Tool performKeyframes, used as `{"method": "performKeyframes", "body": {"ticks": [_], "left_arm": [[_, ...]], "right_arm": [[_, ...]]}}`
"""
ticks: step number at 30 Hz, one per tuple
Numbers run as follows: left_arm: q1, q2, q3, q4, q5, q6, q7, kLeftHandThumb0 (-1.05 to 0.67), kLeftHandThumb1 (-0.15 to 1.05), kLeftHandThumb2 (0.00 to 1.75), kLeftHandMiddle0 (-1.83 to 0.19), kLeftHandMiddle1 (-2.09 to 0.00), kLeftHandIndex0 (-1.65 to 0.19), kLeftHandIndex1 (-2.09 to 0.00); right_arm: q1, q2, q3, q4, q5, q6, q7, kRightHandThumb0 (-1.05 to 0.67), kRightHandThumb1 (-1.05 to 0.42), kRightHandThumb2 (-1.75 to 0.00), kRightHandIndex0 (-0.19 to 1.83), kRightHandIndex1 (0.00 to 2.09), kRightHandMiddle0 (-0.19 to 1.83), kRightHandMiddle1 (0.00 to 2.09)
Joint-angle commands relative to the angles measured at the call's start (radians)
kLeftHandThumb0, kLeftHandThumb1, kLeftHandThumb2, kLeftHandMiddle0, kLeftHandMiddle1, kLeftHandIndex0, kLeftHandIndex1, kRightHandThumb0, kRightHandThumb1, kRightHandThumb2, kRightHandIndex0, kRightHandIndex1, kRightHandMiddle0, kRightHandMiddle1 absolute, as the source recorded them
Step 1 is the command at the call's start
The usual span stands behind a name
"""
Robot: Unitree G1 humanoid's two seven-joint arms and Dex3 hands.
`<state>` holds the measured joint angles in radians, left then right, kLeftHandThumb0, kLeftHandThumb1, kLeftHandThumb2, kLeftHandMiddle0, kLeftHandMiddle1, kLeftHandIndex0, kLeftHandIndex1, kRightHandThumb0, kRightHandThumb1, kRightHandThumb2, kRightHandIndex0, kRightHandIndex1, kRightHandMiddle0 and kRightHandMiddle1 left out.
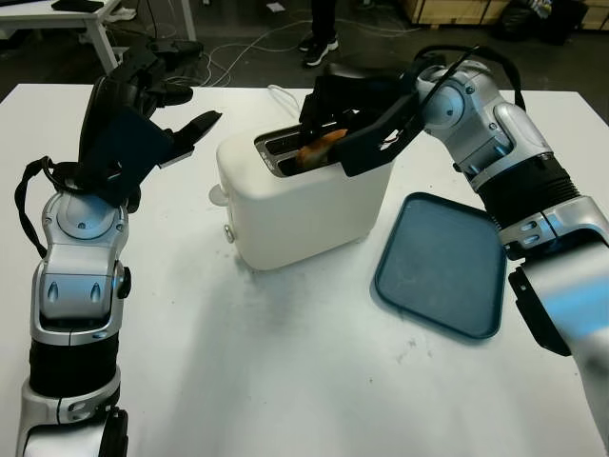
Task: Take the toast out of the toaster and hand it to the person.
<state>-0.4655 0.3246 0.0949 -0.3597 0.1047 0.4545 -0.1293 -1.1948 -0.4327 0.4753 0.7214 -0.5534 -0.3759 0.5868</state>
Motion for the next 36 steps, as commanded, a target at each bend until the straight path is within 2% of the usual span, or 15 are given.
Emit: {"method": "performKeyframes", "body": {"ticks": [1,4,5,6,8,10,14,19,20,22,26,30,31,33,36], "left_arm": [[0.009,0.002,0.002,-0.001,0.003,-0.016,0.005,-0.34,0.79,0.29,-0.18,-0.97,-0.31,-0.59],[0.009,0.002,0.003,-0.002,0.002,-0.015,0.004,-0.34,0.79,0.29,-0.18,-0.97,-0.31,-0.59],[0.009,0.002,0.004,-0.004,0.000,-0.012,0.003,-0.33,0.80,0.29,-0.18,-0.97,-0.31,-0.59],[0.009,0.002,0.004,-0.005,-0.001,-0.011,0.002,-0.33,0.80,0.29,-0.18,-0.97,-0.31,-0.59],[0.010,0.002,0.005,-0.005,-0.003,-0.013,0.002,-0.33,0.80,0.29,-0.18,-0.97,-0.31,-0.59],[0.010,0.002,0.005,-0.004,-0.004,-0.014,0.002,-0.32,0.80,0.28,-0.18,-0.97,-0.31,-0.59],[0.009,0.002,0.005,0.001,-0.007,-0.018,0.001,-0.33,0.80,0.28,-0.17,-0.97,-0.31,-0.59],[0.009,0.001,0.003,-0.003,-0.002,-0.012,0.005,-0.34,0.80,0.28,-0.17,-0.98,-0.30,-0.59],[0.010,0.002,0.002,-0.003,0.000,-0.014,0.006,-0.34,0.80,0.28,-0.17,-0.98,-0.30,-0.59],[0.010,0.002,0.002,-0.004,0.002,-0.010,0.006,-0.34,0.80,0.28,-0.17,-0.98,-0.31,-0.59],[0.010,0.000,0.003,-0.004,-0.002,-0.010,0.005,-0.33,0.80,0.27,-0.17,-0.97,-0.31,-0.58],[0.009,0.000,0.001,-0.002,0.001,-0.011,0.008,-0.34,0.80,0.27,-0.17,-0.97,-0.31,-0.58],[0.008,0.000,0.000,-0.002,0.002,-0.011,0.008,-0.34,0.80,0.27,-0.17,-0.97,-0.31,-0.58],[0.008,0.004,-0.001,0.000,0.003,-0.015,0.005,-0.34,0.80,0.27,-0.17,-0.97,-0.31,-0.58],[0.006,0.004,0.001,0.000,0.000,-0.013,0.003,-0.33,0.81,0.27,-0.17,-0.98,-0.31,-0.58]], "right_arm": [[0.067,0.013,0.072,0.026,-0.057,-0.044,0.026,-0.41,-0.74,0.00,0.91,1.43,1.21,0.16],[0.067,-0.011,0.109,0.008,-0.115,-0.088,-0.039,-0.55,-0.82,-0.01,0.95,1.36,1.22,0.29],[0.067,-0.016,0.114,0.007,-0.124,-0.097,-0.058,-0.57,-0.88,-0.02,0.95,1.53,1.07,0.72],[0.069,-0.024,0.121,0.003,-0.143,-0.105,-0.095,-0.58,-0.90,-0.03,0.95,1.61,0.96,0.98],[0.069,-0.037,0.129,-0.001,-0.176,-0.125,-0.166,-0.56,-0.92,-0.18,1.06,1.72,0.87,1.50],[0.064,-0.052,0.136,0.005,-0.204,-0.157,-0.238,-0.53,-0.92,-0.27,1.11,1.74,0.86,1.68],[0.034,-0.073,0.134,0.012,-0.219,-0.186,-0.271,-0.50,-0.92,-0.38,1.02,1.75,0.78,1.73],[0.000,-0.088,0.113,0.022,-0.214,-0.205,-0.286,-0.49,-0.92,-0.44,0.95,1.72,0.80,1.63],[-0.003,-0.090,0.099,0.019,-0.204,-0.199,-0.289,-0.49,-0.92,-0.44,0.93,1.71,0.71,1.59],[-0.011,-0.089,0.057,0.019,-0.165,-0.189,-0.294,-0.47,-0.92,-0.39,0.91,1.73,0.67,1.50],[-0.051,-0.092,-0.031,0.029,-0.100,-0.153,-0.272,-0.47,-0.92,-0.40,0.95,1.74,0.68,1.71],[-0.095,-0.091,-0.113,0.072,-0.044,-0.130,-0.290,-0.47,-0.92,-0.44,0.94,1.67,0.79,1.32],[-0.113,-0.095,-0.131,0.090,-0.032,-0.125,-0.292,-0.47,-0.92,-0.43,0.93,1.69,0.79,1.35],[-0.149,-0.105,-0.164,0.132,-0.004,-0.139,-0.301,-0.47,-0.92,-0.46,0.94,1.73,0.73,1.63],[-0.195,-0.104,-0.223,0.198,0.060,-0.149,-0.308,-0.51,-0.92,-0.47,0.95,1.74,0.76,1.70]]}}
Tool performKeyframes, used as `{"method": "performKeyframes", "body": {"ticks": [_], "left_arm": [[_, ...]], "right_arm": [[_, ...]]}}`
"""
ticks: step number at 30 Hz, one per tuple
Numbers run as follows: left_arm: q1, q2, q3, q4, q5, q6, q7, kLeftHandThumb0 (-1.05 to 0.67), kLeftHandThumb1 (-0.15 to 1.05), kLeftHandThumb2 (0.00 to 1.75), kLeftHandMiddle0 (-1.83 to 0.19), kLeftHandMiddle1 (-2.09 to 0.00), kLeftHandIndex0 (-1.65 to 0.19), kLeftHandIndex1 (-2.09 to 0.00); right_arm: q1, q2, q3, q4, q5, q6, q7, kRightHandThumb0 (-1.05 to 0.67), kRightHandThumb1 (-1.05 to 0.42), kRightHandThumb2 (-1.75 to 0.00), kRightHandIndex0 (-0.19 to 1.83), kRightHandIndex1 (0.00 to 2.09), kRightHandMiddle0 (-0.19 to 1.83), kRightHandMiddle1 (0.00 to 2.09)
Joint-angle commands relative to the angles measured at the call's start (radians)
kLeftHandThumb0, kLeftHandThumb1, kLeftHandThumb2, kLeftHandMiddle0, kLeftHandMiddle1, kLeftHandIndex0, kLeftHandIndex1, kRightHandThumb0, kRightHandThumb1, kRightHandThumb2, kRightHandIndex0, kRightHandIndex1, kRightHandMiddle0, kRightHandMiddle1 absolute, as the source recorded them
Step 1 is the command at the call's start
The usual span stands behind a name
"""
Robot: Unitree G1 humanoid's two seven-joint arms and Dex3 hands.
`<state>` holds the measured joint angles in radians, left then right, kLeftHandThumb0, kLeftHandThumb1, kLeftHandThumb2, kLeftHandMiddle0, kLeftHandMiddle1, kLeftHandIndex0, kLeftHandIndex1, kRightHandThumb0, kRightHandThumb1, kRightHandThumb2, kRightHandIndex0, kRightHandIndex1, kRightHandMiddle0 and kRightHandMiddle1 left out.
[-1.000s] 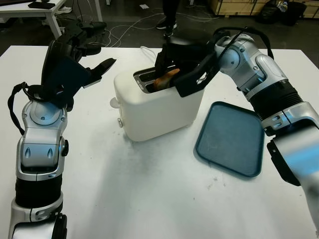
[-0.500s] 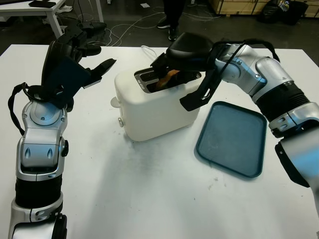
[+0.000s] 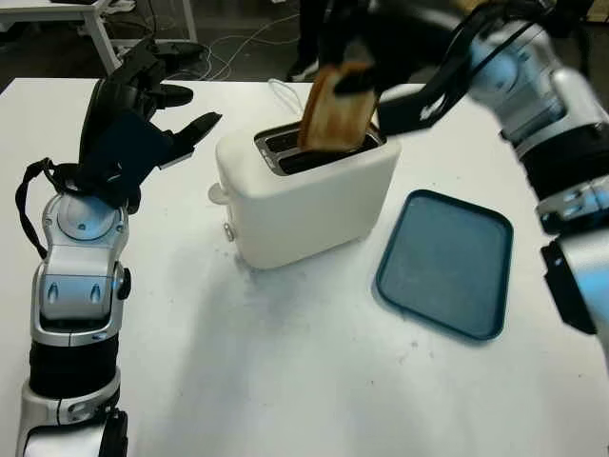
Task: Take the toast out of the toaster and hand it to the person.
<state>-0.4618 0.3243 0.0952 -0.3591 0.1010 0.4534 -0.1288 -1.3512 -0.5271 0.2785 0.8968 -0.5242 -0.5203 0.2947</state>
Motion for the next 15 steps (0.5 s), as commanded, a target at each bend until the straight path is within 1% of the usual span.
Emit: {"method": "performKeyframes", "body": {"ticks": [1,2,4,5,9,10,11,12,13,14,15], "left_arm": [[0.002,0.004,0.001,-0.001,0.003,-0.009,0.002,-0.32,0.81,0.27,-0.17,-0.98,-0.31,-0.58],[0.002,0.004,0.001,-0.002,0.002,-0.007,0.002,-0.32,0.81,0.27,-0.17,-0.98,-0.31,-0.58],[0.002,0.006,0.001,-0.001,0.005,-0.008,0.002,-0.33,0.81,0.26,-0.17,-0.98,-0.31,-0.58],[0.003,0.008,0.001,0.000,0.006,-0.009,0.002,-0.33,0.80,0.26,-0.17,-0.98,-0.31,-0.58],[0.003,0.008,0.005,-0.001,0.004,-0.004,0.003,-0.33,0.80,0.26,-0.17,-0.97,-0.31,-0.58],[0.004,0.007,0.006,-0.003,0.002,-0.001,0.002,-0.33,0.80,0.26,-0.17,-0.97,-0.31,-0.58],[0.004,0.007,0.007,-0.005,0.002,0.002,0.002,-0.32,0.80,0.26,-0.17,-0.97,-0.31,-0.58],[0.004,0.008,0.007,-0.006,0.002,0.005,0.001,-0.32,0.80,0.26,-0.17,-0.97,-0.31,-0.58],[0.004,0.008,0.008,-0.006,0.000,0.004,-0.001,-0.32,0.80,0.26,-0.17,-0.97,-0.30,-0.58],[0.003,0.008,0.008,-0.005,-0.002,0.004,-0.002,-0.32,0.81,0.26,-0.17,-0.96,-0.30,-0.58],[0.003,0.008,0.009,-0.004,-0.003,0.003,-0.002,-0.31,0.81,0.26,-0.16,-0.96,-0.30,-0.58]], "right_arm": [[-0.051,-0.013,-0.043,0.033,0.046,0.006,-0.016,-0.54,-0.92,-0.50,0.90,1.71,0.71,1.46],[-0.060,-0.020,-0.058,0.045,0.059,0.009,-0.019,-0.55,-0.92,-0.52,0.89,1.73,0.65,1.54],[-0.072,-0.035,-0.083,0.073,0.077,0.002,-0.038,-0.53,-0.92,-0.53,0.98,1.74,0.67,1.70],[-0.073,-0.042,-0.094,0.085,0.082,0.001,-0.047,-0.51,-0.92,-0.52,1.00,1.74,0.67,1.72],[-0.069,-0.077,-0.099,0.146,0.063,0.018,-0.120,-0.45,-0.92,-0.50,1.04,1.75,0.75,1.74],[-0.066,-0.086,-0.097,0.168,0.059,0.016,-0.142,-0.44,-0.92,-0.49,1.05,1.75,0.74,1.73],[-0.063,-0.094,-0.093,0.188,0.053,0.011,-0.166,-0.43,-0.92,-0.48,1.04,1.75,0.72,1.67],[-0.059,-0.102,-0.088,0.209,0.042,0.008,-0.201,-0.43,-0.92,-0.47,1.03,1.75,0.75,1.54],[-0.054,-0.108,-0.082,0.227,0.026,0.035,-0.246,-0.44,-0.92,-0.45,1.03,1.75,0.77,1.48],[-0.048,-0.111,-0.080,0.246,0.016,0.065,-0.283,-0.46,-0.92,-0.42,1.02,1.75,0.74,1.58],[-0.039,-0.113,-0.080,0.266,0.010,0.093,-0.321,-0.43,-0.92,-0.40,1.00,1.75,0.71,1.66]]}}
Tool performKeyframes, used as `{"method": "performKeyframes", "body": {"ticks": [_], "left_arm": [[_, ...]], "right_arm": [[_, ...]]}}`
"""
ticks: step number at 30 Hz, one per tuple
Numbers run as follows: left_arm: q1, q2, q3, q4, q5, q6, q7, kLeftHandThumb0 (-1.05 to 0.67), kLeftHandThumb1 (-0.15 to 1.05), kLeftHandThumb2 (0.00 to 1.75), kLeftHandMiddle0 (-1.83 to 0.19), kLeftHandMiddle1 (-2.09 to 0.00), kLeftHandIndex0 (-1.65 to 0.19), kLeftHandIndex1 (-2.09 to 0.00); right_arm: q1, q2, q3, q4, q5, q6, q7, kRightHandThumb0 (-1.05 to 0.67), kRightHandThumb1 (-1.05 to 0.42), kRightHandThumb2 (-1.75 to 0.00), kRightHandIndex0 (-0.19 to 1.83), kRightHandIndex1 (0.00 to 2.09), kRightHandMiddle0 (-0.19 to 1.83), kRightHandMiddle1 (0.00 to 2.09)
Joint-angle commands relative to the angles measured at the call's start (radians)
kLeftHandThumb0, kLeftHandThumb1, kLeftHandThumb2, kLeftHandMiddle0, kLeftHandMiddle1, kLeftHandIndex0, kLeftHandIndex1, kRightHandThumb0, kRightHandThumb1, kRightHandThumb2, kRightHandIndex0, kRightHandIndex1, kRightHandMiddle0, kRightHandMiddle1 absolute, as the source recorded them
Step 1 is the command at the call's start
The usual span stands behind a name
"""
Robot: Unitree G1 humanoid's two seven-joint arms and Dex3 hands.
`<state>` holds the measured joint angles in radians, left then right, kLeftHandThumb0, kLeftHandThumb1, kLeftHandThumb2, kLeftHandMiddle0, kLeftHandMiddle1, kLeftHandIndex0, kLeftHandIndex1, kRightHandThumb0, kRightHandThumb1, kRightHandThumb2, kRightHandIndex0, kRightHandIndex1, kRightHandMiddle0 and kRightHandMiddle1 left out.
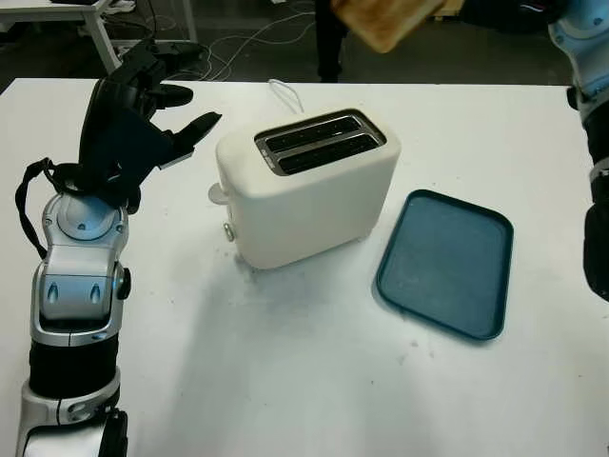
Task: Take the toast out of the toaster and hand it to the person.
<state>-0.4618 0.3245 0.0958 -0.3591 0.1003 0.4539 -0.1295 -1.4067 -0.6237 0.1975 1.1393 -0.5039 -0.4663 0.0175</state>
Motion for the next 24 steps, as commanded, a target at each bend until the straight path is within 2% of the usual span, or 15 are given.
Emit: {"method": "performKeyframes", "body": {"ticks": [1,3,7,8,9,12,13,14,15,16,17,18,19,21,24], "left_arm": [[0.003,0.008,0.008,-0.002,-0.002,0.001,-0.001,-0.31,0.80,0.26,-0.17,-0.96,-0.31,-0.58],[0.002,0.009,0.009,-0.001,-0.003,0.001,-0.004,-0.31,0.81,0.26,-0.16,-0.96,-0.30,-0.57],[0.002,0.007,0.011,0.007,-0.010,-0.013,-0.006,-0.31,0.80,0.26,-0.17,-0.96,-0.30,-0.57],[0.002,0.007,0.010,0.007,-0.010,-0.011,-0.005,-0.32,0.80,0.26,-0.16,-0.96,-0.30,-0.57],[0.002,0.007,0.010,0.005,-0.010,-0.007,-0.005,-0.33,0.80,0.27,-0.16,-0.96,-0.30,-0.57],[0.003,0.010,0.009,0.008,-0.007,-0.015,-0.006,-0.32,0.80,0.27,-0.17,-0.96,-0.31,-0.58],[0.003,0.009,0.009,0.010,-0.006,-0.020,-0.005,-0.32,0.80,0.27,-0.17,-0.96,-0.31,-0.58],[0.004,0.009,0.008,0.010,-0.006,-0.021,-0.004,-0.32,0.80,0.27,-0.17,-0.96,-0.31,-0.58],[0.004,0.008,0.009,0.010,-0.007,-0.021,-0.004,-0.32,0.80,0.27,-0.17,-0.96,-0.31,-0.58],[0.004,0.008,0.009,0.010,-0.008,-0.020,-0.005,-0.32,0.80,0.27,-0.17,-0.96,-0.31,-0.58],[0.004,0.007,0.010,0.009,-0.010,-0.020,-0.005,-0.32,0.80,0.27,-0.16,-0.96,-0.30,-0.58],[0.005,0.007,0.010,0.010,-0.011,-0.021,-0.006,-0.33,0.80,0.28,-0.16,-0.96,-0.30,-0.58],[0.006,0.007,0.010,0.011,-0.011,-0.023,-0.005,-0.33,0.80,0.28,-0.16,-0.96,-0.30,-0.58],[0.007,0.008,0.010,0.013,-0.009,-0.028,-0.004,-0.34,0.79,0.28,-0.16,-0.96,-0.30,-0.58],[0.008,0.005,0.014,0.016,-0.017,-0.028,-0.003,-0.34,0.79,0.28,-0.15,-0.96,-0.30,-0.58]], "right_arm": [[0.023,-0.018,0.002,0.038,-0.014,0.057,-0.073,-0.40,-0.92,-0.39,0.99,1.75,0.71,1.71],[0.043,-0.025,0.013,0.068,-0.030,0.077,-0.142,-0.36,-0.92,-0.38,0.98,1.75,0.73,1.74],[0.081,-0.021,0.017,0.112,-0.028,0.136,-0.179,-0.38,-0.92,-0.40,0.92,1.75,0.70,1.74],[0.092,-0.012,0.019,0.117,-0.029,0.162,-0.196,-0.38,-0.92,-0.42,0.85,1.75,0.66,1.63],[0.105,0.000,0.023,0.123,-0.032,0.188,-0.222,-0.36,-0.92,-0.41,0.72,1.74,0.70,1.23],[0.127,0.043,0.018,0.134,-0.019,0.279,-0.262,-0.35,-0.92,-0.41,0.69,1.72,0.90,0.75],[0.140,0.055,0.013,0.137,-0.012,0.290,-0.275,-0.34,-0.92,-0.41,0.71,1.50,0.91,0.55],[0.150,0.064,0.011,0.139,-0.008,0.294,-0.283,-0.30,-0.92,-0.39,0.74,1.07,0.97,0.34],[0.160,0.074,0.002,0.143,0.005,0.291,-0.282,-0.28,-0.92,-0.39,0.78,0.82,1.00,0.23],[0.168,0.086,-0.007,0.148,0.016,0.294,-0.275,-0.25,-0.92,-0.39,0.67,1.09,1.05,0.26],[0.174,0.099,-0.018,0.152,0.031,0.301,-0.265,-0.21,-0.92,-0.39,0.63,1.48,0.97,0.55],[0.180,0.110,-0.027,0.156,0.042,0.307,-0.264,-0.18,-0.92,-0.38,0.63,1.61,0.89,0.72],[0.186,0.121,-0.041,0.159,0.060,0.306,-0.262,-0.16,-0.92,-0.37,0.65,1.68,0.79,0.95],[0.199,0.142,-0.063,0.161,0.086,0.296,-0.273,-0.14,-0.92,-0.35,0.76,1.73,0.58,1.54],[0.211,0.164,-0.087,0.167,0.115,0.290,-0.267,-0.09,-0.92,-0.35,0.69,1.74,0.45,1.72]]}}
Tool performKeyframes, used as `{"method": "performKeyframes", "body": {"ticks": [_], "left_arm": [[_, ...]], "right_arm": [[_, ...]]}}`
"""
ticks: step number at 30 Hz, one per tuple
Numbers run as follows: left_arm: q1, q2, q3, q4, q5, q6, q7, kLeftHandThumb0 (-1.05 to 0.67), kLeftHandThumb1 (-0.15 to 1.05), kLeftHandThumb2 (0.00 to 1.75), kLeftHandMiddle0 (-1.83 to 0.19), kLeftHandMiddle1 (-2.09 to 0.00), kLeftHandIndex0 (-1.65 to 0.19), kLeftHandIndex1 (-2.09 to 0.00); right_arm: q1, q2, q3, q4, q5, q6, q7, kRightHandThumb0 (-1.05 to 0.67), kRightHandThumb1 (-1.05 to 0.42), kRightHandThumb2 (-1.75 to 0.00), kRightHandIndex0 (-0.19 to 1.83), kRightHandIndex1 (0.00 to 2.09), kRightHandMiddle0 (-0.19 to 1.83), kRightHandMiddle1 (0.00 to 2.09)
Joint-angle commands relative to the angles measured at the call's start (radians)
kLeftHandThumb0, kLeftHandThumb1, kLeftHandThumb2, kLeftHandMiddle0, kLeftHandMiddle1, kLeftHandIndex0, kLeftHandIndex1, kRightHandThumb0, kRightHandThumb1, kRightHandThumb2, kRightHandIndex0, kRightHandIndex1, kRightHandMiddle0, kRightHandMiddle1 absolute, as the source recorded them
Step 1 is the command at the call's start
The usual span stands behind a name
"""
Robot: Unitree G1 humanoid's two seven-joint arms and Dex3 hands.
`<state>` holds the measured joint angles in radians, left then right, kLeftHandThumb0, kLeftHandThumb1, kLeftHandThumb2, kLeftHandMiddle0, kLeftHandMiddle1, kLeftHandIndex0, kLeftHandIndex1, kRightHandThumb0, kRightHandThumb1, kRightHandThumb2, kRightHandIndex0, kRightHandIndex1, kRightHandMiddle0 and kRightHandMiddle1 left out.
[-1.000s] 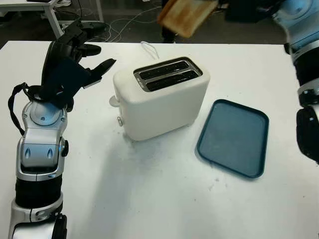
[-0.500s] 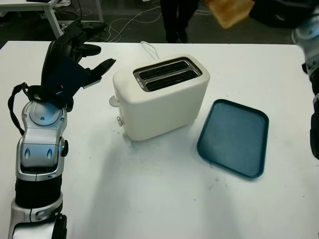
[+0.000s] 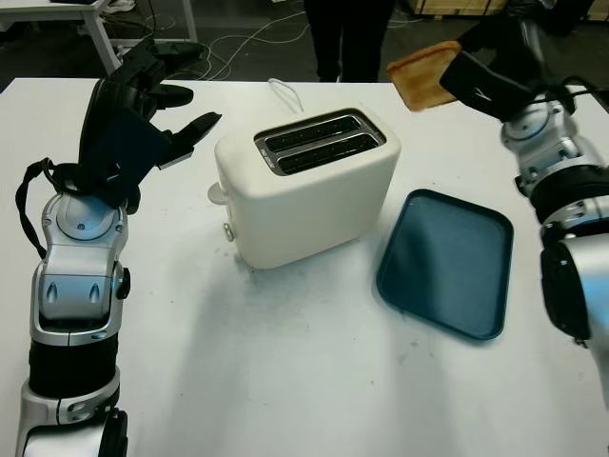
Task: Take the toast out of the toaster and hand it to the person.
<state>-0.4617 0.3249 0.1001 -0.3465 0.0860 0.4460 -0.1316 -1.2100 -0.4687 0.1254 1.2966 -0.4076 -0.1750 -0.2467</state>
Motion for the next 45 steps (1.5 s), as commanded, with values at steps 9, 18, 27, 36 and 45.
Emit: {"method": "performKeyframes", "body": {"ticks": [9,18,27,36,45], "left_arm": [[0.015,0.012,0.011,0.008,0.001,-0.038,-0.001,-0.34,0.79,0.29,-0.15,-0.97,-0.30,-0.59],[0.012,0.010,0.013,0.013,-0.008,-0.041,-0.006,-0.32,0.79,0.30,-0.14,-0.97,-0.29,-0.60],[0.012,0.011,0.010,0.010,-0.004,-0.033,-0.001,-0.33,0.77,0.30,-0.14,-0.97,-0.29,-0.61],[0.016,0.010,0.016,0.016,-0.014,-0.047,-0.005,-0.33,0.78,0.31,-0.14,-0.98,-0.28,-0.62],[0.017,0.014,0.016,0.005,-0.005,-0.031,-0.001,-0.31,0.77,0.32,-0.13,-0.99,-0.28,-0.63]], "right_arm": [[0.040,0.047,-0.074,0.015,0.083,-0.016,0.004,-0.05,-0.92,-0.34,0.74,1.75,0.47,1.75],[0.038,0.035,-0.107,0.011,0.106,-0.029,0.039,-0.05,-0.92,-0.34,0.73,1.75,0.48,1.75],[0.032,0.039,-0.117,0.009,0.100,-0.018,0.042,-0.05,-0.92,-0.36,0.65,1.75,0.43,1.75],[0.032,0.042,-0.115,0.008,0.098,-0.032,0.037,-0.09,-0.92,-0.35,0.68,1.75,0.43,1.75],[0.027,0.045,-0.111,0.005,0.097,-0.019,0.034,-0.10,-0.92,-0.35,0.67,1.75,0.44,1.75]]}}
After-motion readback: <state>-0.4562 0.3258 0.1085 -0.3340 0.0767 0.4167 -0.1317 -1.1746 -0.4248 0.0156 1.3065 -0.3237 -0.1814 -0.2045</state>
